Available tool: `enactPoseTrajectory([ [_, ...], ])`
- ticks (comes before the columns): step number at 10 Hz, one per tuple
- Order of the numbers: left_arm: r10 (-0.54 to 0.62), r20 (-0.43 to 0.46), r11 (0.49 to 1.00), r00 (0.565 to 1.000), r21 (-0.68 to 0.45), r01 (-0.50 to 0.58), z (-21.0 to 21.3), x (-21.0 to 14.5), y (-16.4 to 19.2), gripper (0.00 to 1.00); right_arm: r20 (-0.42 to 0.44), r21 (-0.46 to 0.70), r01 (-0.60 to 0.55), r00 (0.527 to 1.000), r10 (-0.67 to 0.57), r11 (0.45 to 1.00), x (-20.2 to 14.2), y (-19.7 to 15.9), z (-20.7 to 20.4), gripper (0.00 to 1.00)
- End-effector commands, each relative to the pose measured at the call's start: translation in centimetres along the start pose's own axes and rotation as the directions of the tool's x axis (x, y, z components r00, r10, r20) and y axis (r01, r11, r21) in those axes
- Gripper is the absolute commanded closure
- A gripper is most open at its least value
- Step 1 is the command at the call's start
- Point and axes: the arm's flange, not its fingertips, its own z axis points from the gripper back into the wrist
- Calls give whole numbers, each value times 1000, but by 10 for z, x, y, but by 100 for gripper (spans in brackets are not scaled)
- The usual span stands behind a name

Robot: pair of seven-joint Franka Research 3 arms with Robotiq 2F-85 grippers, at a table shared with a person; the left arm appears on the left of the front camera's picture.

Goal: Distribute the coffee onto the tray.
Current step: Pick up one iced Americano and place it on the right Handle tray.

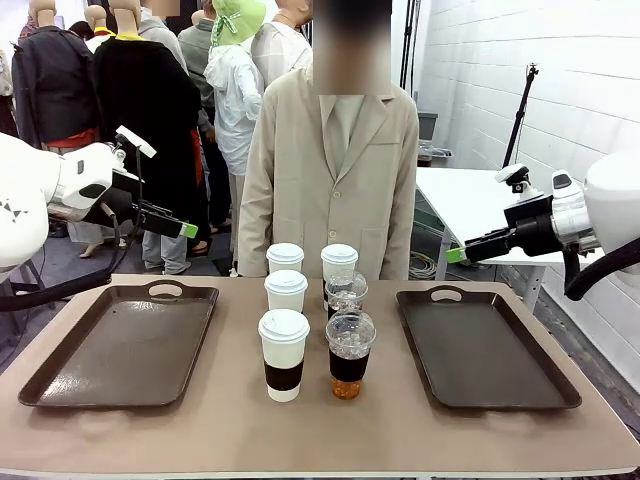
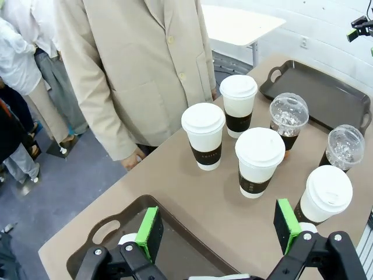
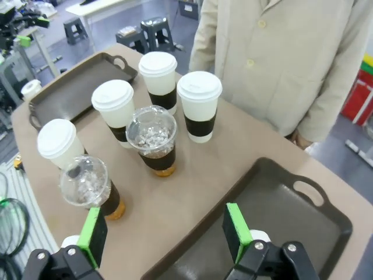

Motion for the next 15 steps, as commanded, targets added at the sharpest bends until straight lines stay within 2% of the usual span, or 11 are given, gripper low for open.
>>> enactPoseTrajectory([
  [1,-7,-16,1000,1000,-9,7,1,0,-3,0,13,15,-19,1000,19,1000,2,1,2,0],
  [6,-7,-16,1000,1000,-9,7,1,0,-3,0,9,4,-4,1000,4,1000,4,4,5,0],
  [8,-7,-16,1000,1000,-9,7,1,0,-3,0,15,72,-126,992,125,989,-10,0,-7,0],
  [11,-7,-16,1000,1000,-9,7,1,0,-3,0,33,154,-192,981,189,969,-35,-10,-24,0],
  [15,-7,-16,1000,1000,-9,7,1,0,-3,0,118,254,-380,925,362,889,-66,-14,-38,0],
])
